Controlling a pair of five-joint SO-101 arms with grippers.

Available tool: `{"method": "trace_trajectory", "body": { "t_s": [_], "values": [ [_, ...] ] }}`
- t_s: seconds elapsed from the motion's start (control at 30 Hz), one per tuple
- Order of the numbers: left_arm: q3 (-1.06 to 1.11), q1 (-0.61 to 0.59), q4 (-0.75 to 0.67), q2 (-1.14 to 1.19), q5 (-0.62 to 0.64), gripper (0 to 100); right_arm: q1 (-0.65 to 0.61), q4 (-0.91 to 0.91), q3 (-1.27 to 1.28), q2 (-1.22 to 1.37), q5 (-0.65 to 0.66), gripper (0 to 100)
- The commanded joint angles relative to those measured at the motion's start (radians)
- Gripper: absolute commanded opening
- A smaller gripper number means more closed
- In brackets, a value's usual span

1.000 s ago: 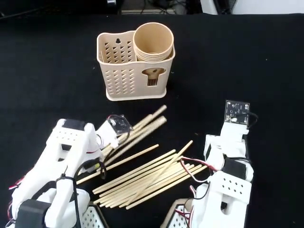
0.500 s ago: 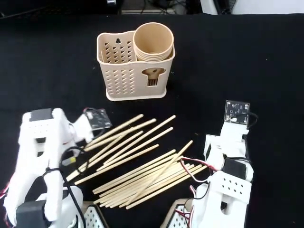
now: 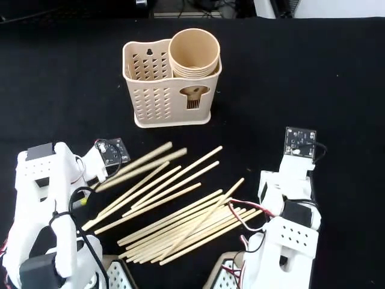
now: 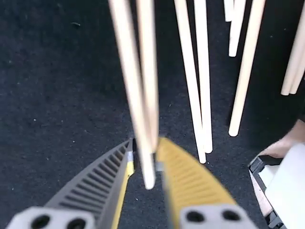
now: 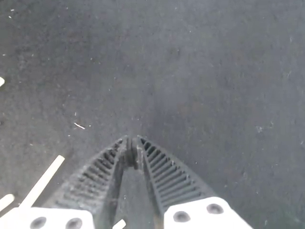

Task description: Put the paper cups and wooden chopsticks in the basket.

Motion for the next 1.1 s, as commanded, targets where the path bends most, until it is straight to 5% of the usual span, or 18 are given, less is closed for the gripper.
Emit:
{"method": "trace_trajectory", "body": {
  "t_s": [0.0, 0.17, 0.37, 0.5, 1.07],
  "values": [
    [-0.048, -0.007, -0.006, -0.014, -0.061, 23, 0.008, -0.020, -0.007, -0.015, 0.002, 1.5],
    [-0.047, 0.061, -0.055, -0.014, 0.044, 28, 0.006, -0.020, -0.007, -0.015, 0.002, 1.5],
    [0.028, 0.268, -0.299, -0.012, 0.439, 28, -0.034, -0.020, -0.004, -0.015, 0.002, 1.5],
    [0.096, 0.360, -0.425, -0.012, 0.594, 28, -0.034, -0.020, 0.002, -0.015, 0.002, 1.5],
    [-0.065, 0.358, -0.479, 0.368, 0.677, 28, -0.034, -0.020, 0.004, -0.015, 0.003, 1.5]
  ]
}}
